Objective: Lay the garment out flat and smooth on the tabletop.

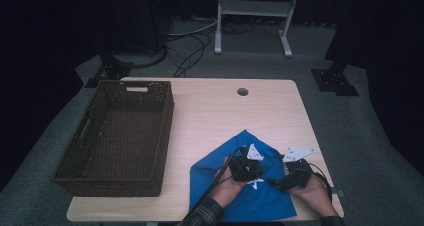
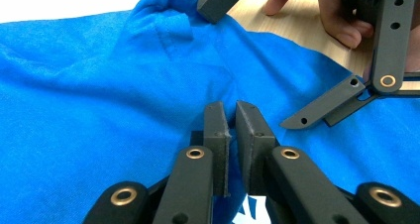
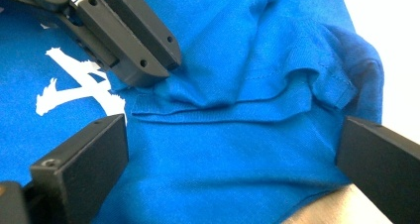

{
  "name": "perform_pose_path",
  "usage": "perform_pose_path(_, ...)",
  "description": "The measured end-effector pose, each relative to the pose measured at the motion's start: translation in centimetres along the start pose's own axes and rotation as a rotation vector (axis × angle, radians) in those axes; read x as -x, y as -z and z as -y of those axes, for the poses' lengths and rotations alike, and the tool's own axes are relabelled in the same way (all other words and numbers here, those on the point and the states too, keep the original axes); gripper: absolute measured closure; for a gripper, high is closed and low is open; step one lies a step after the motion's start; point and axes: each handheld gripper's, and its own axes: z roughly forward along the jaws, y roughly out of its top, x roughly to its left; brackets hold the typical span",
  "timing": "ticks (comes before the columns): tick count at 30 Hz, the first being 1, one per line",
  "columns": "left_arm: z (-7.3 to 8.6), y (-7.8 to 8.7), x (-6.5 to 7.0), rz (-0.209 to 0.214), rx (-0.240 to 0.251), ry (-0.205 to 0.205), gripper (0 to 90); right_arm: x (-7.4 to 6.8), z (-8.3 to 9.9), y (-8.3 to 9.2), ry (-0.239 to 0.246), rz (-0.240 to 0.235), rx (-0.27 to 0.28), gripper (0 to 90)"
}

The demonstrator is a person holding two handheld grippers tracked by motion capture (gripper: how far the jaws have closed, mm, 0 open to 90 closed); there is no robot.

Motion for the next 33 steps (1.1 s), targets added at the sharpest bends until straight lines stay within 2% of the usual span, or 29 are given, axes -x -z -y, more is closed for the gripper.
perform_pose_path(5, -0.1, 0.2, 0.0, 0.002, 0.002, 0.006, 84.2, 0.0, 0.0, 0.0, -0.001, 0.0, 0.0, 0.0)
perform_pose_path(21, -0.7, 2.1, -0.9, 0.023, 0.061, 0.046, 84.4, 0.0, 0.0, 0.0, -0.001, 0.0, 0.001, 0.0)
perform_pose_path(33, -1.3, 3.5, -1.8, 0.0, 0.081, 0.052, 84.3, 0.0, 0.0, 0.0, -0.002, 0.0, 0.002, 0.0)
